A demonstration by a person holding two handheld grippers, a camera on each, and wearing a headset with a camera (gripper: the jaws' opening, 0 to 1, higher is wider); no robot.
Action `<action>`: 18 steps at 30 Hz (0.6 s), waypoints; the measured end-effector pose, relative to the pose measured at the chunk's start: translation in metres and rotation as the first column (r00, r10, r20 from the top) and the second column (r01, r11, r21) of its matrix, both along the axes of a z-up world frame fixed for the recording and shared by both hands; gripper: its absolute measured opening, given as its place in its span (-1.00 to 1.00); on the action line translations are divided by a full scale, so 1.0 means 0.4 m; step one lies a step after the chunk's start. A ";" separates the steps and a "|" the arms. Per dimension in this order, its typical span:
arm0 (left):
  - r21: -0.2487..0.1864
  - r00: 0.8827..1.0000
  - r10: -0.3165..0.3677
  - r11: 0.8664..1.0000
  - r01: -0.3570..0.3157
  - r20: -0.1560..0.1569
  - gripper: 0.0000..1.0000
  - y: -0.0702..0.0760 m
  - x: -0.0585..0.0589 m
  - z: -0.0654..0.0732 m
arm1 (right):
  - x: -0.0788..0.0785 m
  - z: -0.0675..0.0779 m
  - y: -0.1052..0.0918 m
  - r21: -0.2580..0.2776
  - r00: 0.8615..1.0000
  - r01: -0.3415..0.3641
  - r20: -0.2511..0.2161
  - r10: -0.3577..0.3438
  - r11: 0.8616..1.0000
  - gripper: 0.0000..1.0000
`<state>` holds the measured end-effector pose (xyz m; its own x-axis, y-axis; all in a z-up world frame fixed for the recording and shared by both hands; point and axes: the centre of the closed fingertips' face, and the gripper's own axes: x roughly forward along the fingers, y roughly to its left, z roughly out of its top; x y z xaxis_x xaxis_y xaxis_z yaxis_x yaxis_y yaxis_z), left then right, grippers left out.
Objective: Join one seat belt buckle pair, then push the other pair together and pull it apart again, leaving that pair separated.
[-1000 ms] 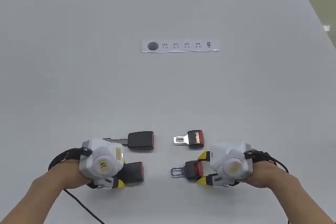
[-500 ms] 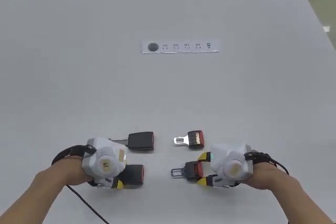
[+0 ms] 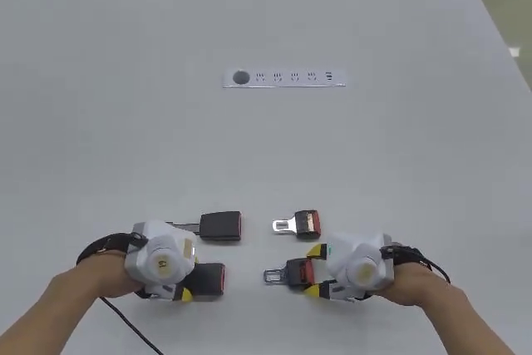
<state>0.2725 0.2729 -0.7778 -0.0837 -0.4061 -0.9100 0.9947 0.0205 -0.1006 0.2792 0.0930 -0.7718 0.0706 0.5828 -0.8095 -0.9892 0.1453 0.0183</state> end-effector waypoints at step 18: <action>0.017 1.000 0.012 1.000 -0.012 -0.010 -0.36 -0.001 0.001 -0.002 | -0.003 -0.002 0.041 0.018 1.000 0.015 0.002 -0.015 1.000 -0.39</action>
<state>0.2727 0.2727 -0.7787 -0.0880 -0.3916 -0.9159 0.9933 0.0343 -0.1100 0.2781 0.1094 -0.7727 0.0811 0.5963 -0.7987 -0.9870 0.1598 0.0191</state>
